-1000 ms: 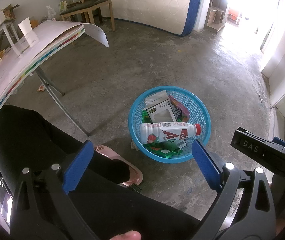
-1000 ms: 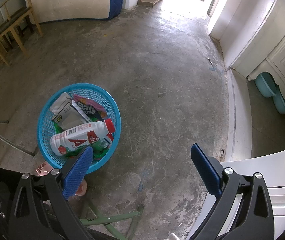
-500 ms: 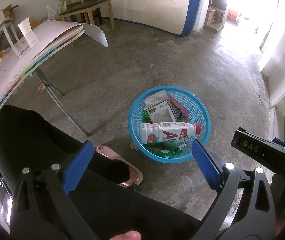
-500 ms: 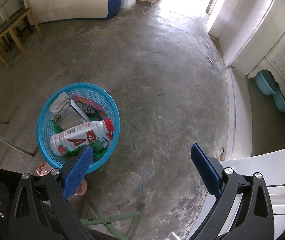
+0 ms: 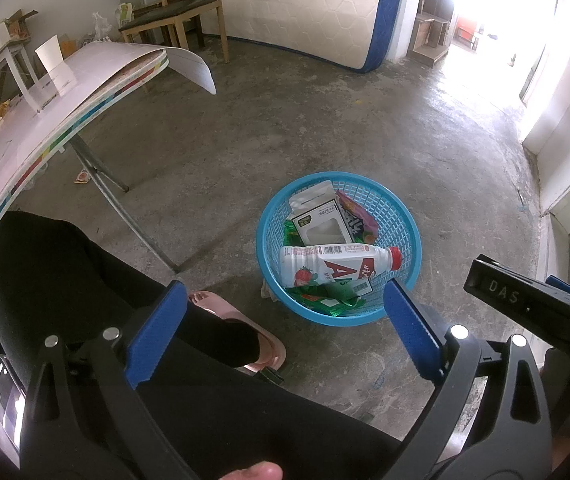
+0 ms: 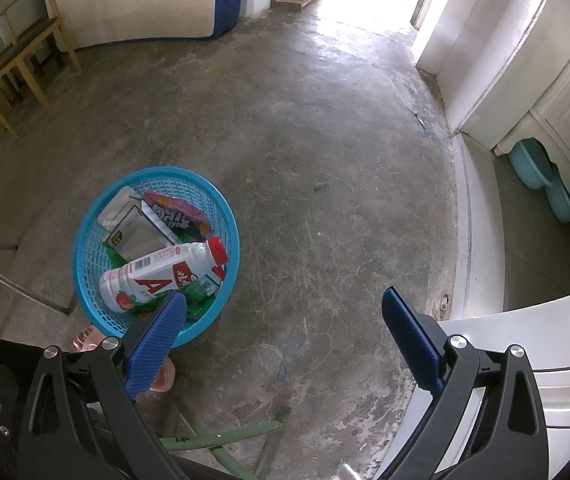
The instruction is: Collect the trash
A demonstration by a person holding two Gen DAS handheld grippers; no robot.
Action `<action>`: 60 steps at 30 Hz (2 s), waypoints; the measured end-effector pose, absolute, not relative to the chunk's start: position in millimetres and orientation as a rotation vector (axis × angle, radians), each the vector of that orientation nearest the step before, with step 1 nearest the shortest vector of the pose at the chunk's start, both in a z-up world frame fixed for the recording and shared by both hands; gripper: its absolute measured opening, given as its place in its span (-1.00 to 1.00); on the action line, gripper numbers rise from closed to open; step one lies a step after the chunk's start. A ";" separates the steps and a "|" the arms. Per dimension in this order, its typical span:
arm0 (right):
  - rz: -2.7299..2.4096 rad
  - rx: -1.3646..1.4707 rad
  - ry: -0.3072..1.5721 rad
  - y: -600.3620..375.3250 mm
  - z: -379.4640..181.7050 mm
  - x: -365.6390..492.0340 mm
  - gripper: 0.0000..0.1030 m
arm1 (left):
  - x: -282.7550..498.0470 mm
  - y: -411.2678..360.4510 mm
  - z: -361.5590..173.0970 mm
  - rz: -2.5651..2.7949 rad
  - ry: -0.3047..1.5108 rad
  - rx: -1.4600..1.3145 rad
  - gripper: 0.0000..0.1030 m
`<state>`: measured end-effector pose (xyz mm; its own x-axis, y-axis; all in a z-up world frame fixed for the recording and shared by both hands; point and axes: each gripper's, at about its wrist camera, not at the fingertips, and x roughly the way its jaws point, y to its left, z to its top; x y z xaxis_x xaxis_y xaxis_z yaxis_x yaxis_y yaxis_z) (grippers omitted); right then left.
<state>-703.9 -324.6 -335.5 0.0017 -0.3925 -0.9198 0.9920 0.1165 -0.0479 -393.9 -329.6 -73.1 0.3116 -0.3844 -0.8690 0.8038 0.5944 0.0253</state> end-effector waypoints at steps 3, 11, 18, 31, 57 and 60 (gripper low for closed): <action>-1.299 0.813 0.983 -323.8 -336.3 -703.0 0.85 | -393.8 -329.5 -73.2 -0.830 0.963 0.510 0.84; -1.300 0.813 0.981 -324.9 -335.1 -704.7 0.85 | -393.2 -329.3 -73.6 -0.830 0.961 0.511 0.84; -1.298 0.811 0.982 -325.3 -335.0 -704.3 0.85 | -394.3 -329.2 -73.1 -0.830 0.963 0.509 0.84; -1.305 0.814 0.980 -320.6 -335.7 -707.9 0.85 | -400.9 -332.8 -74.4 -0.826 0.955 0.527 0.84; -1.300 0.860 0.963 -326.2 -334.7 -716.6 0.85 | -408.3 -330.7 -71.4 -0.834 0.950 0.524 0.84; -1.298 0.860 0.964 -325.6 -334.7 -716.4 0.85 | -407.9 -330.7 -71.2 -0.834 0.950 0.524 0.84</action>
